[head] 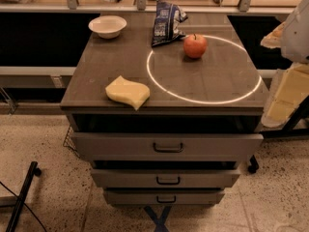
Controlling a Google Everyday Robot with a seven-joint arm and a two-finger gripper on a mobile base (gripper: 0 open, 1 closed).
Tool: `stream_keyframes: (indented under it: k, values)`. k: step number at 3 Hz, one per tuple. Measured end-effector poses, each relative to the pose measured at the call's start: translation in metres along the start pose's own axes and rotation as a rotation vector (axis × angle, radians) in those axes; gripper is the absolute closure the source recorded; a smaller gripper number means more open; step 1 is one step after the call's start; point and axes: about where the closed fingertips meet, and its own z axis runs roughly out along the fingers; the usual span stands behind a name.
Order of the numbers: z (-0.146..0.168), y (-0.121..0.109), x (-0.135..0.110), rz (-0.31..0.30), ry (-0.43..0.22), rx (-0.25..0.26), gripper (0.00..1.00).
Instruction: Move apple near sponge
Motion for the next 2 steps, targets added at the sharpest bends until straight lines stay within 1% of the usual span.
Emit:
stream_keyframes:
  k: [1,2]
  values:
    - [-0.001,0.000,0.000,0.000,-0.001,0.003,0.00]
    - [-0.005,-0.019,-0.009,0.013,-0.034,0.081,0.00]
